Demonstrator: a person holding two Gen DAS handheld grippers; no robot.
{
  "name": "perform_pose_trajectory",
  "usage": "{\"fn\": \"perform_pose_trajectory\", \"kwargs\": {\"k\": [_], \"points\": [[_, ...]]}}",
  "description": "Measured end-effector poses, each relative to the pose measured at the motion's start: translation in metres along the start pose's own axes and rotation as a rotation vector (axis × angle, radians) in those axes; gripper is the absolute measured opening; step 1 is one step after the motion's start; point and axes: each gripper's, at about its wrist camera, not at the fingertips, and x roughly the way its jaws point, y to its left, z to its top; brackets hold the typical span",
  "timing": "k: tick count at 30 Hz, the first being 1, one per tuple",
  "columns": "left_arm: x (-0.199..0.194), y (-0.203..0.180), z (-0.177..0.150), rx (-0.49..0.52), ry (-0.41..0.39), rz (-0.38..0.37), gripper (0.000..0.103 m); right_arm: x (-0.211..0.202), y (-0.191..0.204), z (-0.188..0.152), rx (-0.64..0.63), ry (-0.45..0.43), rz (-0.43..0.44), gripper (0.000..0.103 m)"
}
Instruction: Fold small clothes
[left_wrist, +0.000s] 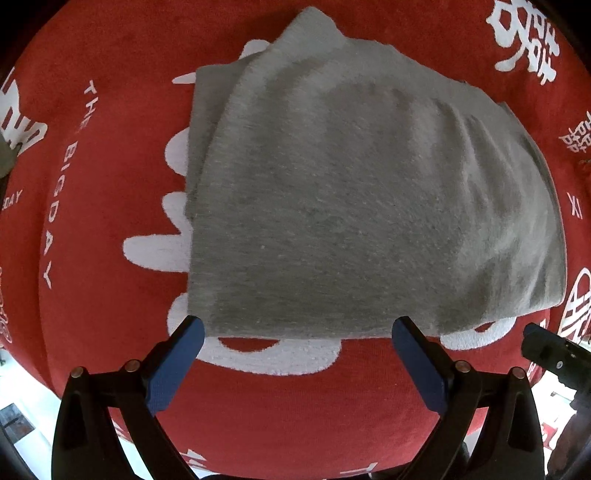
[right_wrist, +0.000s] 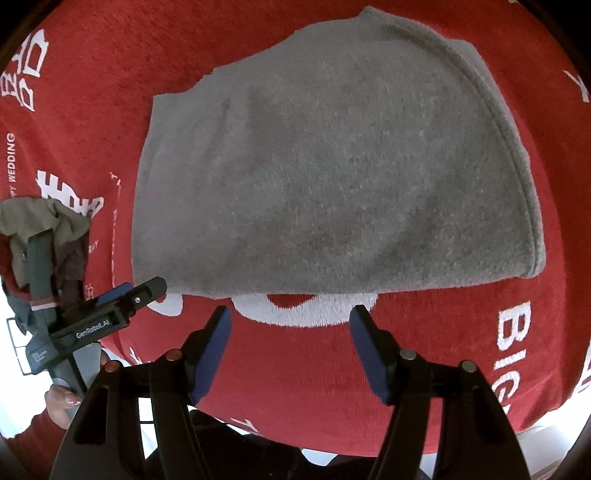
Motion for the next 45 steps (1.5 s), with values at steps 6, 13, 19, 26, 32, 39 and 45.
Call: {"fn": "perform_pose_trajectory", "kwargs": {"k": [6, 13, 19, 26, 32, 39, 45], "points": [[0.004, -0.010, 0.001, 0.004, 0.008, 0.003, 0.102, 0.007, 0.001, -0.003, -0.001, 0.021, 0.011, 0.070], [0.006, -0.010, 0.000, -0.003, 0.011, 0.011, 0.102, 0.012, 0.002, -0.001, 0.000, 0.027, 0.023, 0.070], [0.007, -0.006, -0.002, -0.037, -0.002, 0.002, 0.102, 0.015, 0.002, 0.000, 0.003, 0.035, 0.030, 0.070], [0.007, 0.012, -0.013, -0.101, -0.043, -0.002, 0.102, 0.021, 0.007, 0.001, 0.005, 0.045, 0.054, 0.070], [0.013, 0.037, -0.021, -0.182, -0.060, -0.063, 0.102, 0.030, 0.010, -0.001, 0.037, 0.039, 0.134, 0.070], [0.022, 0.068, -0.035, -0.266, -0.042, -0.084, 0.102, 0.049, 0.017, 0.000, 0.113, 0.038, 0.272, 0.070], [0.032, 0.085, -0.046, -0.294, -0.026, -0.097, 0.102, 0.060, 0.022, 0.003, 0.158, 0.046, 0.319, 0.070]]}}
